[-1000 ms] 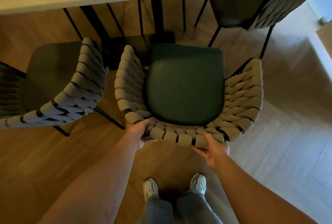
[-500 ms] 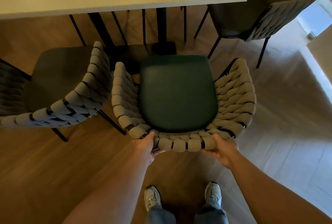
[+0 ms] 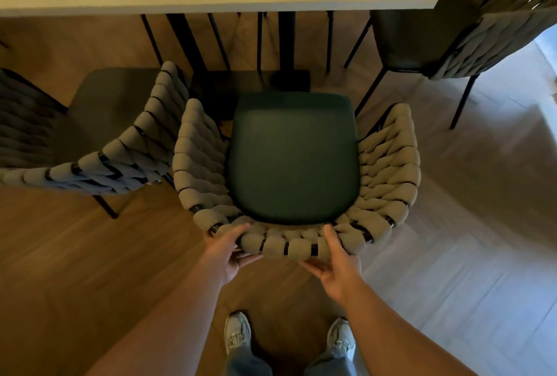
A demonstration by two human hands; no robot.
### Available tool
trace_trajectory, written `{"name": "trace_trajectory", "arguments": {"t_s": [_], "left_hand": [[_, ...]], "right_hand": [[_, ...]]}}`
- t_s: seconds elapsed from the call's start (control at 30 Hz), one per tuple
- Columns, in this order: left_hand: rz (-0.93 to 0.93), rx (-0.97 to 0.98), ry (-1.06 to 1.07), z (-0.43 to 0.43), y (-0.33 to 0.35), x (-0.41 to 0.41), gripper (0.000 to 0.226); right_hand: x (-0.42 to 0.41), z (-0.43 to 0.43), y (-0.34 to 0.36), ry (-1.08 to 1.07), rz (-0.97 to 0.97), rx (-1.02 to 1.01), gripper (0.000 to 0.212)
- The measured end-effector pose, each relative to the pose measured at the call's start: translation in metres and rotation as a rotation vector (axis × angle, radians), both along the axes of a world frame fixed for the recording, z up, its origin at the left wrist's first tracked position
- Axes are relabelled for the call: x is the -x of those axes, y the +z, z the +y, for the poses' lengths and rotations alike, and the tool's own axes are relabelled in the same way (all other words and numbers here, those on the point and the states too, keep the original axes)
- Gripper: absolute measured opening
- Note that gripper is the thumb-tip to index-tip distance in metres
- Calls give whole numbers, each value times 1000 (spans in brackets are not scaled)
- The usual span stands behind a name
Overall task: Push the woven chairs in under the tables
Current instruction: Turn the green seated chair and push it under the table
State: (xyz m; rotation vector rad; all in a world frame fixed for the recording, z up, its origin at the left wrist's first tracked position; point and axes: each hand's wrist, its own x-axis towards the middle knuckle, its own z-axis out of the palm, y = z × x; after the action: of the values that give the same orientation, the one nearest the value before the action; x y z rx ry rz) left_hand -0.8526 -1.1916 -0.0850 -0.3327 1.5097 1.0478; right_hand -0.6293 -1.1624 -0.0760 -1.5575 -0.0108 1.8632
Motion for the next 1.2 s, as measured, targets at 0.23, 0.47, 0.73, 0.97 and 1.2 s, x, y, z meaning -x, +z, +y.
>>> {"name": "trace_trajectory", "arguments": {"t_s": [0.23,0.47,0.73,0.97,1.2], "left_hand": [[5,48,-27,5,-13,1,21],[-21,-17,-25,24,-6,7,15],[-4,-18,27,70,-5,7,29],[30,-10,16,109,-6,15,31],[59,-63,-26,138,-7,25,47]], "right_hand": [[2,7,-16,-75,-118,81,38],[13,23,-16,-54,-191,-12,32],[10,78,-26,-26,-167,-81,31],[17,110,-25,-39,-137,-64,28],[22,148,-20,-40,-87,-37,37]]}}
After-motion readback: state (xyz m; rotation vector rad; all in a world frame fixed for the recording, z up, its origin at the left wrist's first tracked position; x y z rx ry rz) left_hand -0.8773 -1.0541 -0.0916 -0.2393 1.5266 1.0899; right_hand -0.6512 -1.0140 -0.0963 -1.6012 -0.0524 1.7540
